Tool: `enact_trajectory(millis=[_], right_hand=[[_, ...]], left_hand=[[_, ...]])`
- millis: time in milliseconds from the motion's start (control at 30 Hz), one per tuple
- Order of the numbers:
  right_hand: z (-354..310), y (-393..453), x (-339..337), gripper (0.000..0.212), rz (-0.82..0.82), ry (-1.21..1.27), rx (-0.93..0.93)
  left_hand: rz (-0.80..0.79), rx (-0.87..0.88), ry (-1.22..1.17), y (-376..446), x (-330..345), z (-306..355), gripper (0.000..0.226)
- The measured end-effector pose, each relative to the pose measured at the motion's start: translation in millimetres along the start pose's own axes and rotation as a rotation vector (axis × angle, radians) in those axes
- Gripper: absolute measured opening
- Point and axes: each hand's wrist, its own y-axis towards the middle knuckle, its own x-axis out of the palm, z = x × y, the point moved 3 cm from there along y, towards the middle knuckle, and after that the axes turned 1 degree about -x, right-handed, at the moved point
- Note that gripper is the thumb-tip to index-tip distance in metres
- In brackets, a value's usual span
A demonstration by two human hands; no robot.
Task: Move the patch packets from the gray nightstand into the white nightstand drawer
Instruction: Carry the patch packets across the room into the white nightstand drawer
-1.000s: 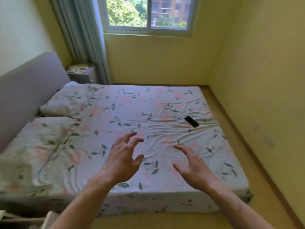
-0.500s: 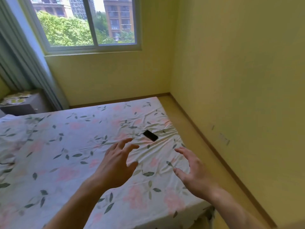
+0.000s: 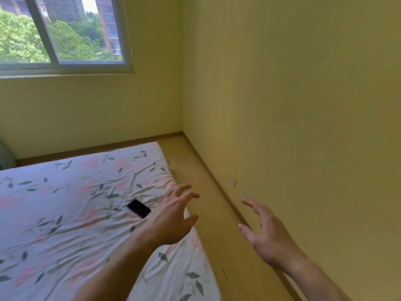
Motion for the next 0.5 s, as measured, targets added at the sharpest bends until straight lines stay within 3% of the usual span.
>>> enact_trajectory(millis=[133,500], right_hand=[[39.9,65.4,-43.0,0.060,-0.006,-0.005,-0.052],[121.5,242.4,-146.0,0.062,-0.207,-0.049,-0.244]], left_hand=[[0.015,-0.019,-0.005,68.2,22.1,40.6,0.056],[0.175,-0.332,0.019,177.0,56.3,72.7,0.053]])
